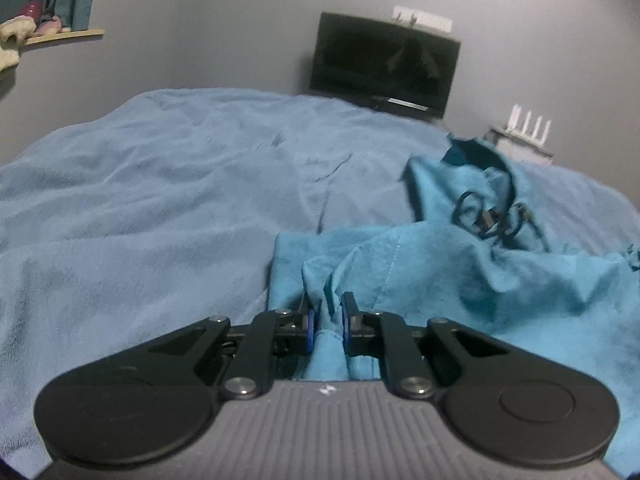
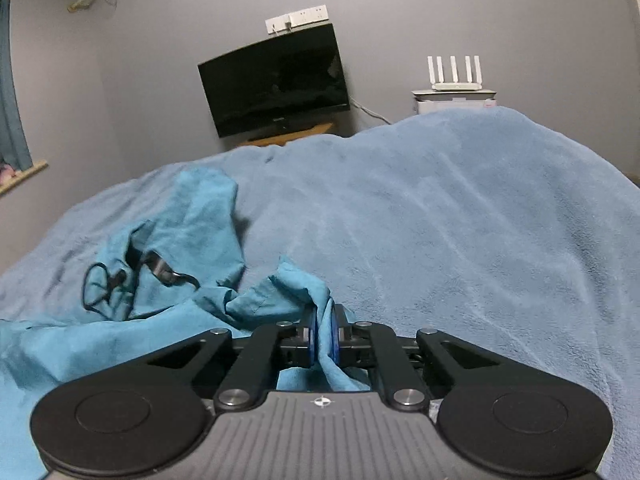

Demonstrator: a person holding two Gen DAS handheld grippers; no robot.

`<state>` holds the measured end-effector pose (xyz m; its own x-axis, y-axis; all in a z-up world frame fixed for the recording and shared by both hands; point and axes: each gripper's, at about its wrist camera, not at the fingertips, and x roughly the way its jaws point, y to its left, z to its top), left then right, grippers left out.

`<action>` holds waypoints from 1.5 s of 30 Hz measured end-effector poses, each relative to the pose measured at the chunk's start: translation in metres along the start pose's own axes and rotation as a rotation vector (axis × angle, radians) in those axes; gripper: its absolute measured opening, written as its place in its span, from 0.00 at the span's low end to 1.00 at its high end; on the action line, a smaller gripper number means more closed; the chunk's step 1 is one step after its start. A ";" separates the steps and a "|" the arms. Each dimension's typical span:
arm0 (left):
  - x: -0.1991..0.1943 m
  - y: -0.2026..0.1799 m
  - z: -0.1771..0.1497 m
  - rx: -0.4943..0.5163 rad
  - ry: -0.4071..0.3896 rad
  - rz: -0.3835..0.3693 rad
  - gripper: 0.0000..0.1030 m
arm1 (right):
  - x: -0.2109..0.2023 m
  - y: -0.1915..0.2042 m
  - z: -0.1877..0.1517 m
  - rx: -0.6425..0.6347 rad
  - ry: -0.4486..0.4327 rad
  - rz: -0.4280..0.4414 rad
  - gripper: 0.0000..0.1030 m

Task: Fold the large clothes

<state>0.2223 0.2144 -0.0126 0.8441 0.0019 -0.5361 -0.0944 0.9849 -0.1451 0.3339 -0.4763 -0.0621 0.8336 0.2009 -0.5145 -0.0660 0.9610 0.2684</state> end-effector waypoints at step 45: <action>-0.131 -0.070 -0.100 0.188 0.108 0.068 0.87 | -0.141 -0.030 -0.160 0.118 -0.028 -0.182 0.84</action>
<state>0.0657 0.1280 -0.0155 0.7769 0.0612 -0.6267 -0.0412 0.9981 0.0465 0.1303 -0.5034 -0.1283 0.8407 0.0193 -0.5412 0.1504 0.9517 0.2676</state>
